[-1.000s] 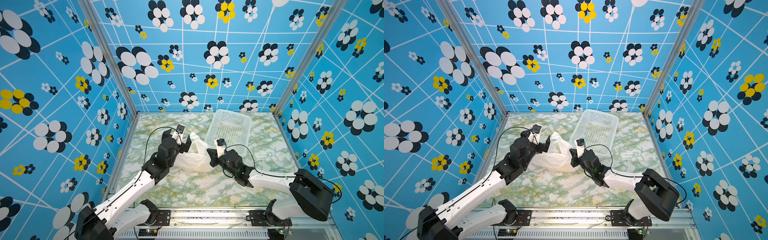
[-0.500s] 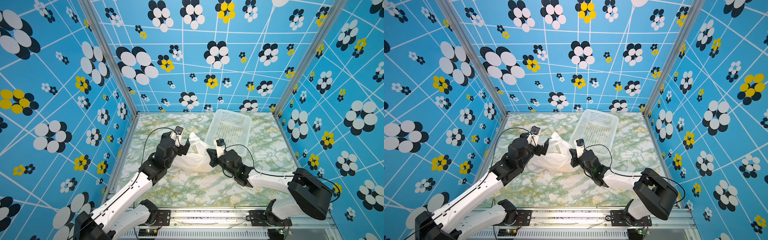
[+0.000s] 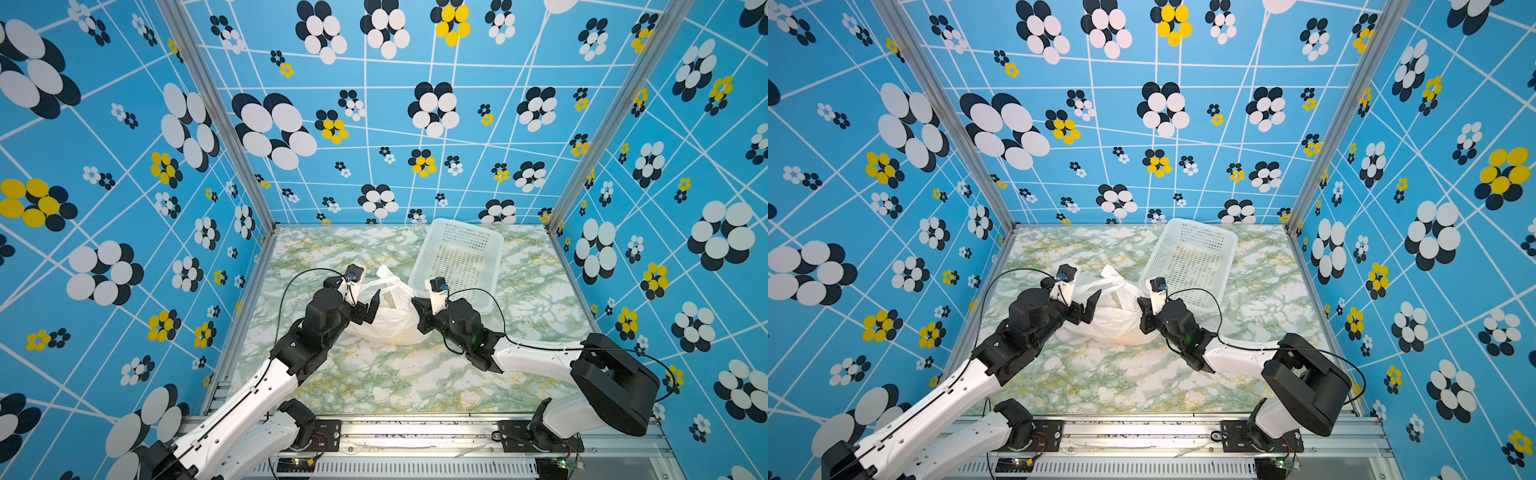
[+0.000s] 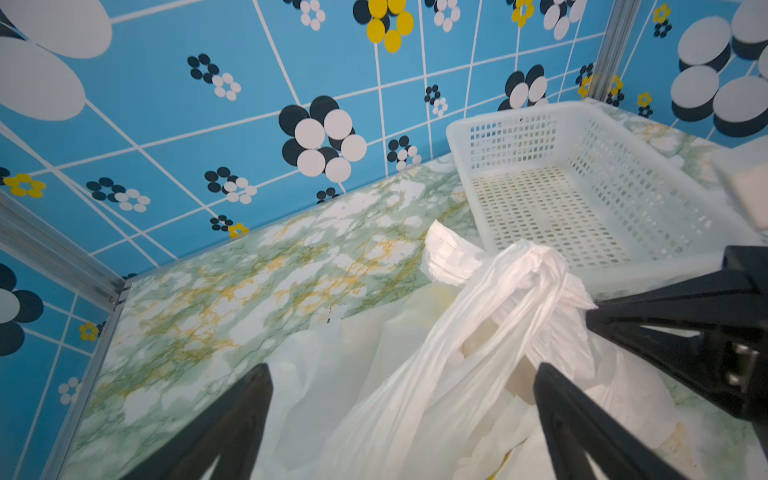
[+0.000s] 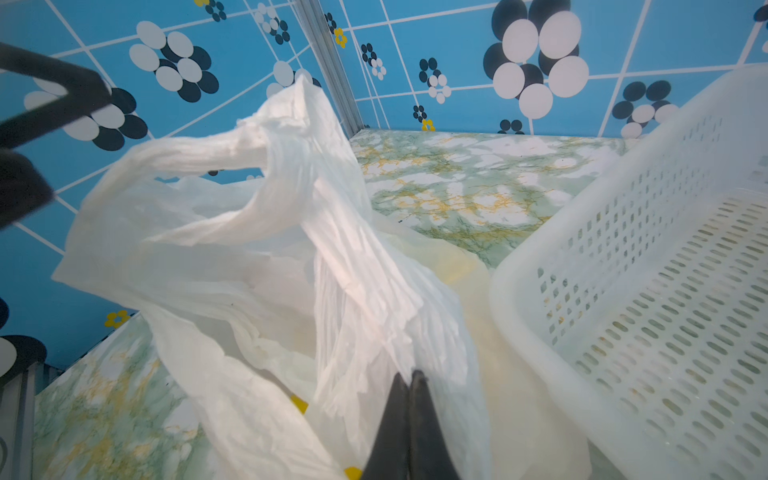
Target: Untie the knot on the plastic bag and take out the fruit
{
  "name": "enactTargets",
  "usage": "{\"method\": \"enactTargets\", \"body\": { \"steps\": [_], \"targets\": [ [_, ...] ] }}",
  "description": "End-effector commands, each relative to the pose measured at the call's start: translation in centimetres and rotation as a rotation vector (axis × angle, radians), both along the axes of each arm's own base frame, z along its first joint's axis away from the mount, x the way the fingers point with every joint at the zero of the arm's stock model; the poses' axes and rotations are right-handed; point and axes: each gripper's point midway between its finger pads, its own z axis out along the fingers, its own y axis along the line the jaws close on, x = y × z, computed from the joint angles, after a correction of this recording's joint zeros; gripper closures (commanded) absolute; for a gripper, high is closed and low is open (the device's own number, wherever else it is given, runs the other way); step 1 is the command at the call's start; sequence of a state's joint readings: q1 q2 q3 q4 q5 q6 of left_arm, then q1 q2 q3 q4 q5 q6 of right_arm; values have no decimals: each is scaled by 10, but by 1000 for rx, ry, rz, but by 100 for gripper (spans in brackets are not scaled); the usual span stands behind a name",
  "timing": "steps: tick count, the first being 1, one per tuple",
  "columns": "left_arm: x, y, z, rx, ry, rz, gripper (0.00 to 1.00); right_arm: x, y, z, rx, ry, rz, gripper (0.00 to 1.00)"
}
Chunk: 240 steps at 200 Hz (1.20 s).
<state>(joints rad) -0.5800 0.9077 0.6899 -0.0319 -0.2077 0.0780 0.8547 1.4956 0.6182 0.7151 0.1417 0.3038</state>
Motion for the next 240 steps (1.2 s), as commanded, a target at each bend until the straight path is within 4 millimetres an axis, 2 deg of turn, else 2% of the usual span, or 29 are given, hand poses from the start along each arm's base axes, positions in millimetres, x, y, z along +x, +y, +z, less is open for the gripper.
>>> {"method": "enactTargets", "body": {
  "steps": [1, 28, 52, 62, 67, 71, 75, 79, 82, 85, 90, 123, 150, 177, 201, 216, 240],
  "targets": [
    [11, 5, 1, 40, 16, 48, 1, -1, 9, 11, 29, -14, 27, 99],
    [21, 4, -8, 76, 26, 68, 1, -1, 5, 10, 32, -19, 16, 99],
    [31, 10, -3, 95, 0, 122, 0, -2, 7, 12, 36, -15, 27, 99],
    [35, 12, 2, 96, -20, 146, 7, -3, 7, 12, 35, -18, 32, 99],
    [38, 12, 4, 96, -31, 151, 13, -3, 7, 12, 33, -19, 33, 99],
    [39, 11, 6, 96, -39, 149, 22, -3, 7, 10, 31, -19, 33, 99],
    [41, 9, 8, 95, -47, 142, 38, -3, 7, 10, 33, -20, 31, 99],
    [43, 8, 9, 96, -54, 139, 61, -3, 6, 10, 34, -22, 30, 99],
    [44, 9, 11, 95, -60, 146, 75, -3, 6, 8, 36, -21, 30, 99],
    [46, 10, 14, 94, -67, 156, 87, -3, 6, 8, 37, -21, 28, 98],
    [47, 13, 17, 92, -72, 178, 100, -3, 5, 7, 40, -20, 24, 98],
    [43, 24, 33, 39, -118, 230, 100, -3, 3, 9, 28, -23, 19, 85],
    [32, 27, 32, -14, -125, 216, 100, 2, 10, 7, -41, -24, 35, 63],
    [24, 34, 28, -18, -114, 222, 100, 10, 22, 5, -151, 4, 52, 46],
    [15, 37, 29, -47, -127, 211, 100, 27, 25, 6, -216, -3, -6, 28],
    [10, 39, 31, -63, -142, 205, 100, 43, 23, 8, -257, -1, -79, 21],
    [4, 47, 35, -75, -156, 224, 100, 59, 27, 6, -289, 33, -120, 19]
  ]
}}
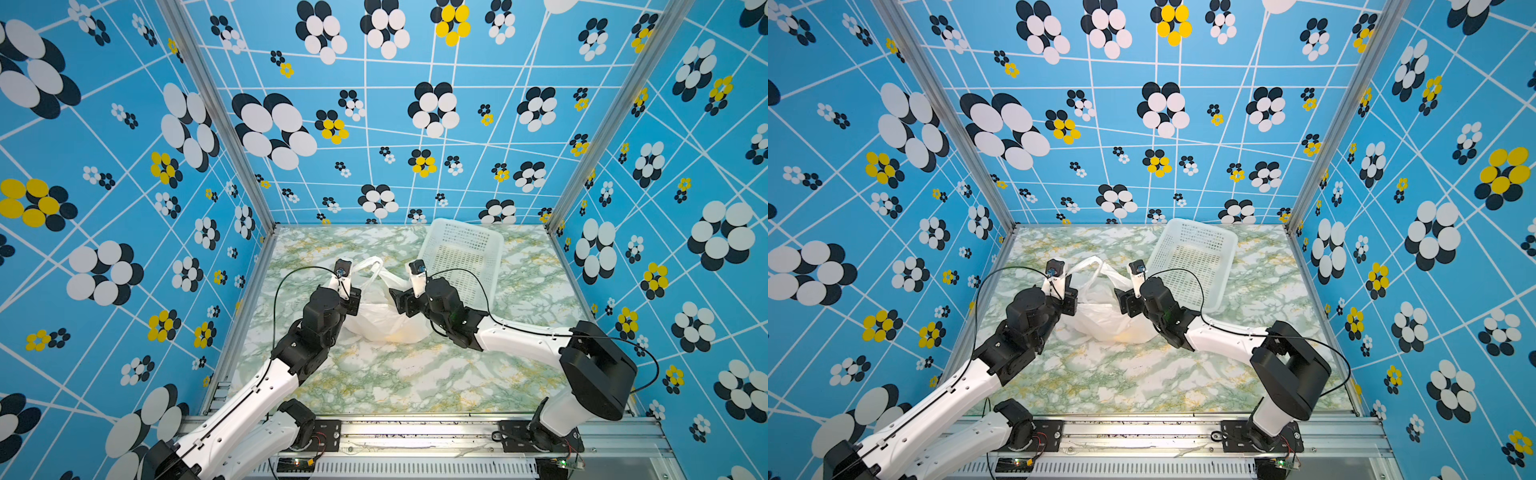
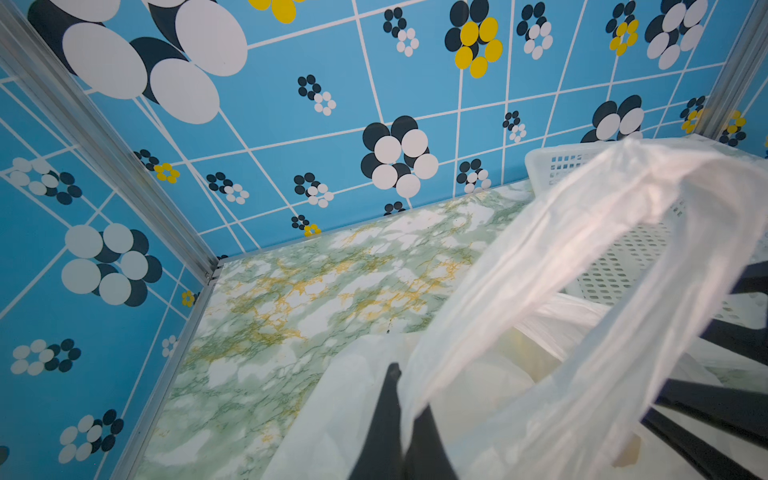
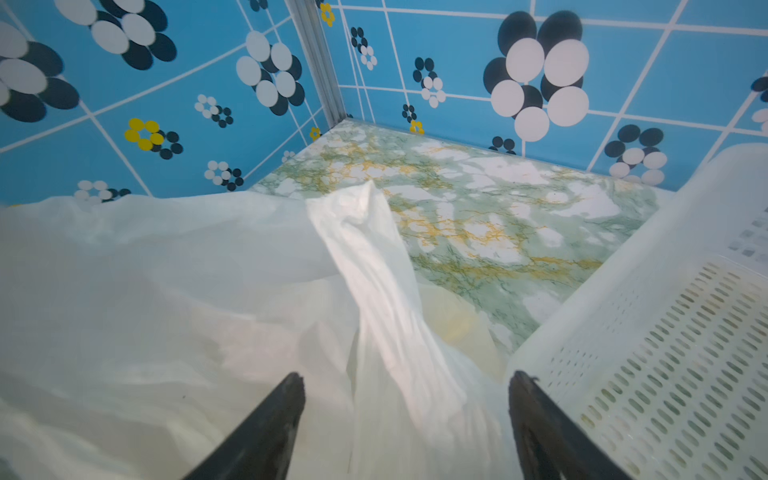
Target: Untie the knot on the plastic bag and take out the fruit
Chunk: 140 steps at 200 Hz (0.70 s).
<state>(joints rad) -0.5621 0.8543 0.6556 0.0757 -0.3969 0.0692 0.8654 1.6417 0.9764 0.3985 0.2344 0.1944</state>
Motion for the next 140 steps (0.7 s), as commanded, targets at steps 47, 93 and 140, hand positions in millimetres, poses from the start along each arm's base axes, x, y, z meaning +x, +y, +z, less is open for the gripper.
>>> {"method": "enactTargets", "body": {
  "steps": [47, 93, 140],
  "targets": [
    [-9, 12, 8, -55, -37, 20, 100, 29, 1, -17, -114, 86, -89, 31],
    [-3, 19, 1, -69, -12, 63, 100, 25, -3, 9, -77, 41, -78, 37],
    [-2, 20, 1, -78, -8, 62, 100, 24, -3, 16, -67, 29, -75, 32]
  ]
}}
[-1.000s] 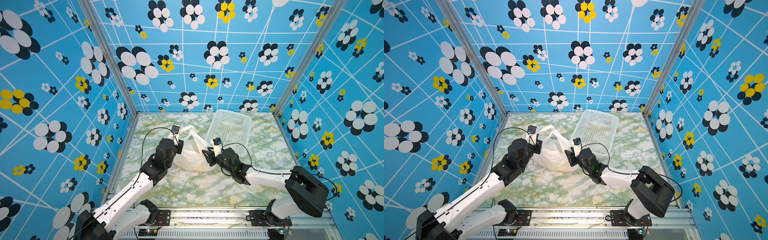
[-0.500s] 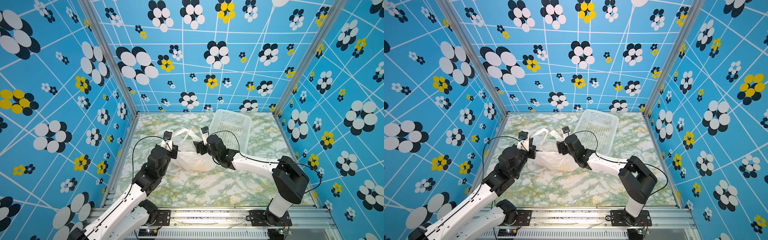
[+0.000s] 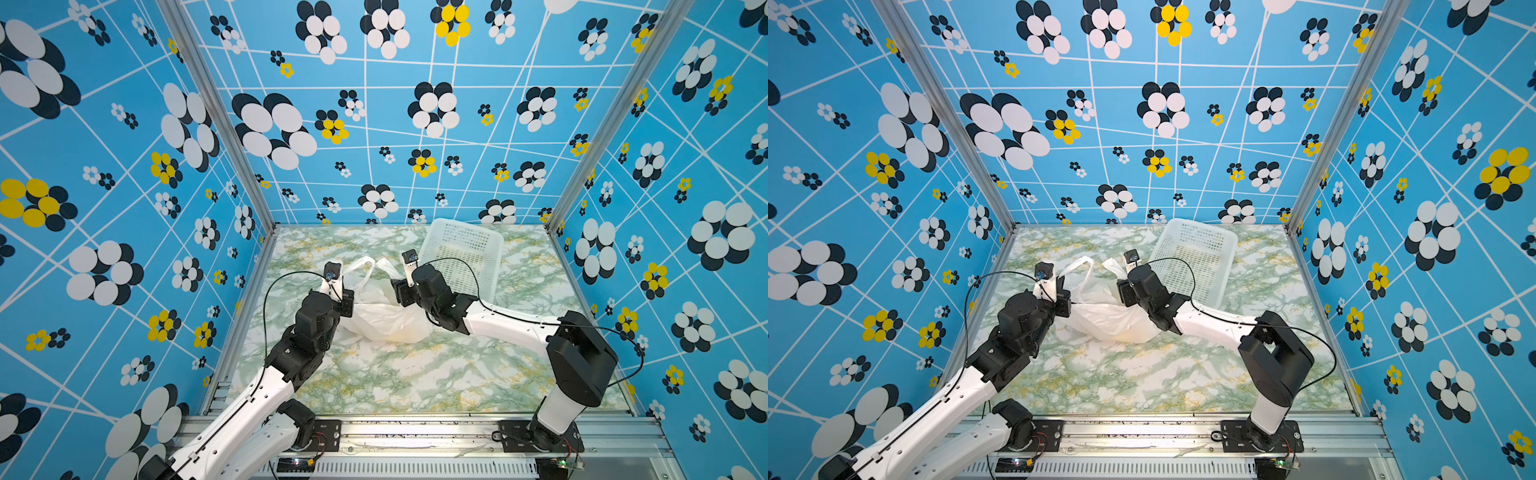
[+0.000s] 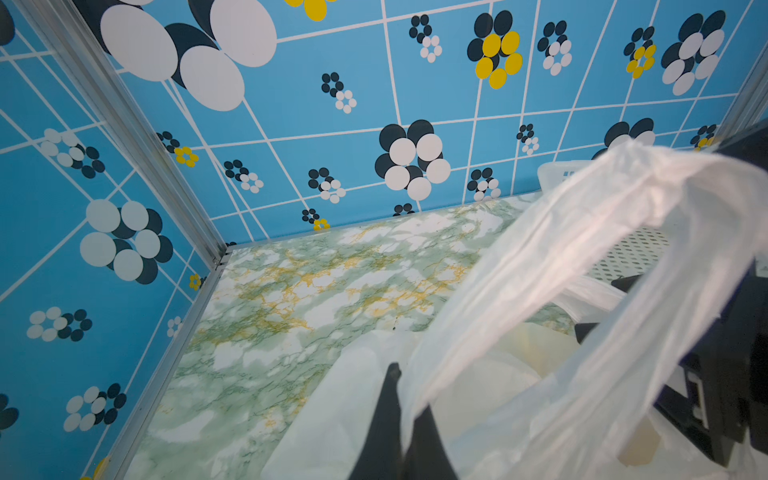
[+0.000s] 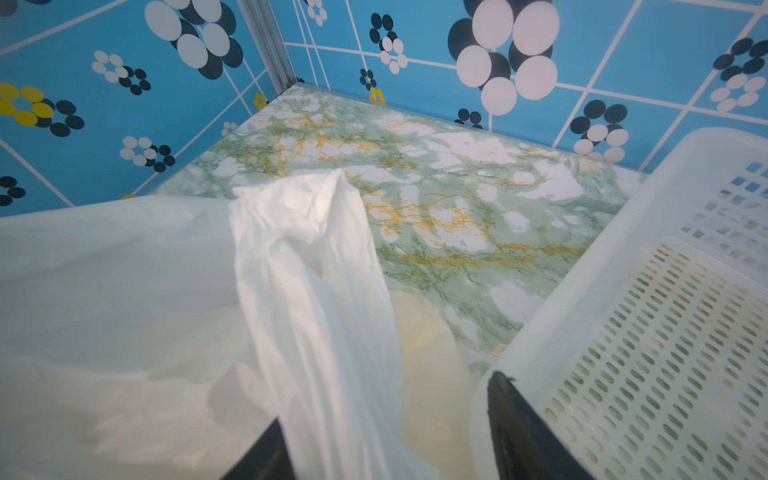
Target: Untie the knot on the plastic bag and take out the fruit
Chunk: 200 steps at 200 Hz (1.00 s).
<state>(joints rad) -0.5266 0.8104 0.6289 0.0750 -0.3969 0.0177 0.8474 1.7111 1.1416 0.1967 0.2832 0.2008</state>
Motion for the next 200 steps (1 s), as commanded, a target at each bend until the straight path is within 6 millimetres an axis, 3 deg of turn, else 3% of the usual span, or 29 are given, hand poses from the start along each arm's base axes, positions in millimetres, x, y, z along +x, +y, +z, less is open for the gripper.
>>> {"method": "enactTargets", "body": {
  "steps": [1, 24, 58, 122, 141, 169, 200],
  "targets": [
    [1, 5, 0, -19, 0, 17, 100, 2, -3, 19, 21, -31, -10, 32],
    [1, 5, 0, -21, 2, 17, 100, 2, -5, 22, 19, -36, -16, 28],
    [3, 6, -3, -24, 9, 26, 100, 0, -7, 26, 26, -42, -15, 39],
    [10, 7, -7, -34, 42, 40, 100, -8, -15, 42, 55, -57, -11, 42],
    [10, 8, -7, -38, 43, 41, 100, -9, -18, 43, 59, -58, -19, 53],
    [8, 9, -5, -52, 36, 43, 100, -10, -21, 41, 65, -53, -27, 79],
    [10, 23, -5, -118, 52, 118, 100, -9, -25, 41, 71, -53, -38, 93]
  ]
}}
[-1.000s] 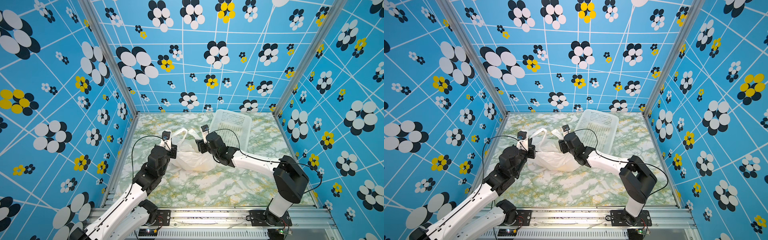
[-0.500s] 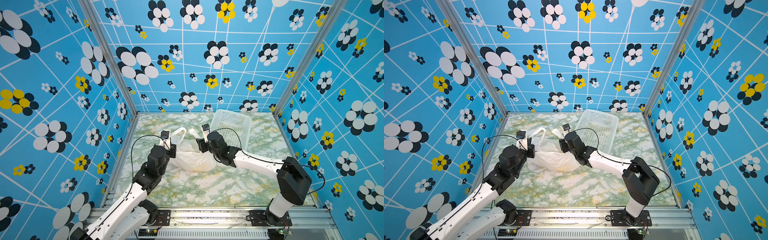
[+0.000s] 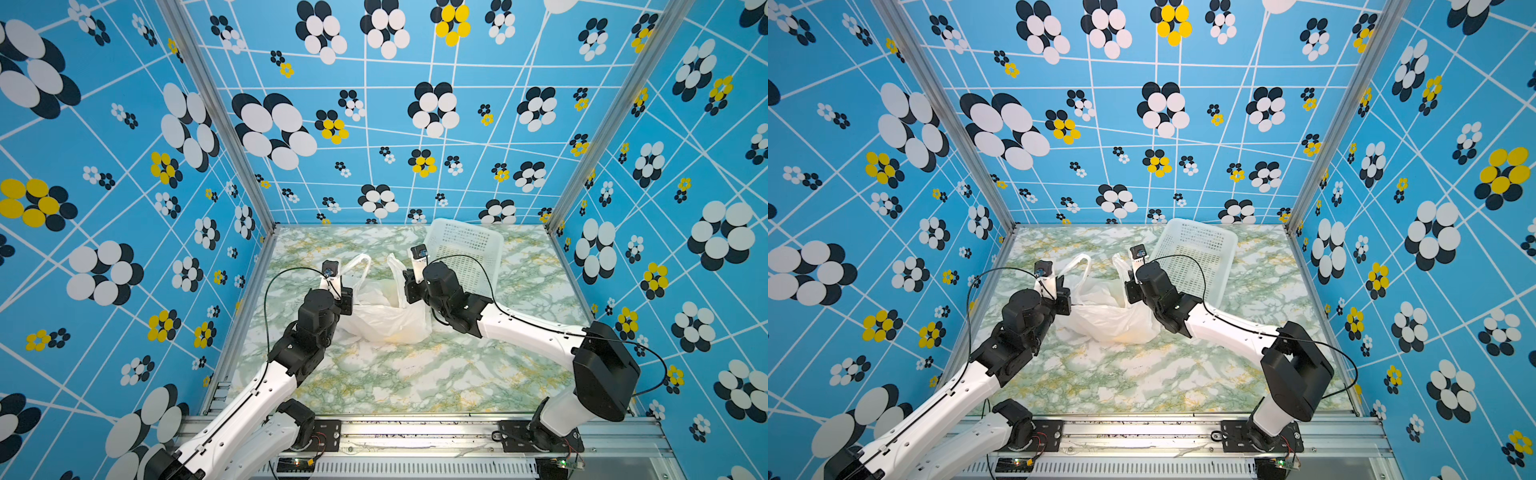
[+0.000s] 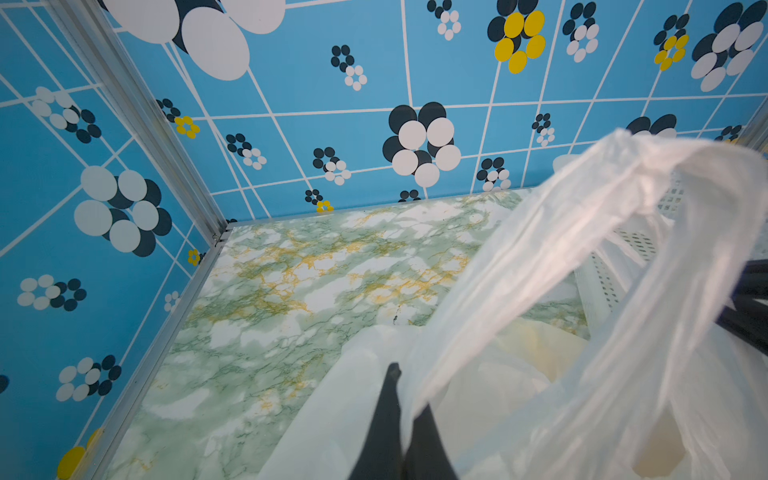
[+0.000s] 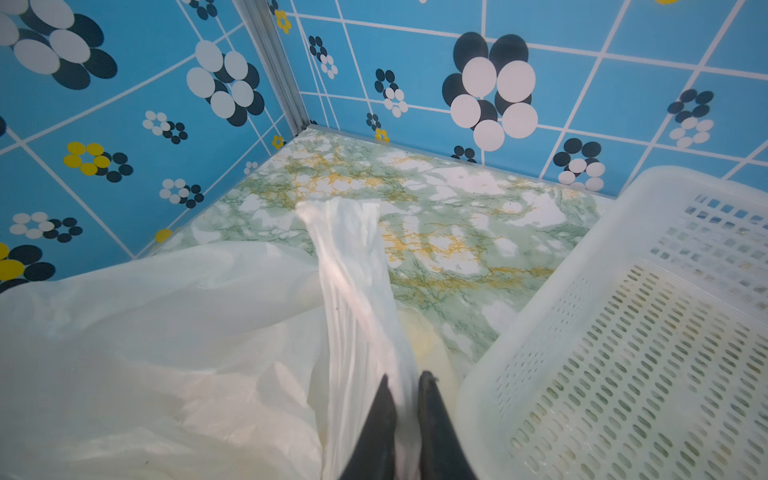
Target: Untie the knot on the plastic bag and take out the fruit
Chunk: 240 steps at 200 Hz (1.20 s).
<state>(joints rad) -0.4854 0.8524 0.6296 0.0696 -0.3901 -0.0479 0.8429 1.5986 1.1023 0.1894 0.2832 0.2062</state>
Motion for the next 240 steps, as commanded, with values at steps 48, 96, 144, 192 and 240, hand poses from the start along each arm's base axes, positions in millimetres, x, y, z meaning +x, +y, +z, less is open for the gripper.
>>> {"method": "enactTargets", "body": {
  "steps": [48, 96, 144, 192, 240],
  "targets": [
    [14, 72, 13, -341, 100, 309, 100, 16, -13, 29, 74, -45, -69, 100],
    [24, 117, 55, -468, 16, 490, 100, 57, 15, 94, 182, -103, -52, 100],
    [55, 131, 109, -459, -94, 507, 100, 114, 53, 170, 235, -226, -9, 100],
    [95, 139, 153, -417, -153, 500, 100, 186, 70, 208, 345, -286, 45, 100],
    [83, 114, 106, -432, -64, 445, 100, 190, 92, 167, 345, -203, 165, 100]
  ]
}}
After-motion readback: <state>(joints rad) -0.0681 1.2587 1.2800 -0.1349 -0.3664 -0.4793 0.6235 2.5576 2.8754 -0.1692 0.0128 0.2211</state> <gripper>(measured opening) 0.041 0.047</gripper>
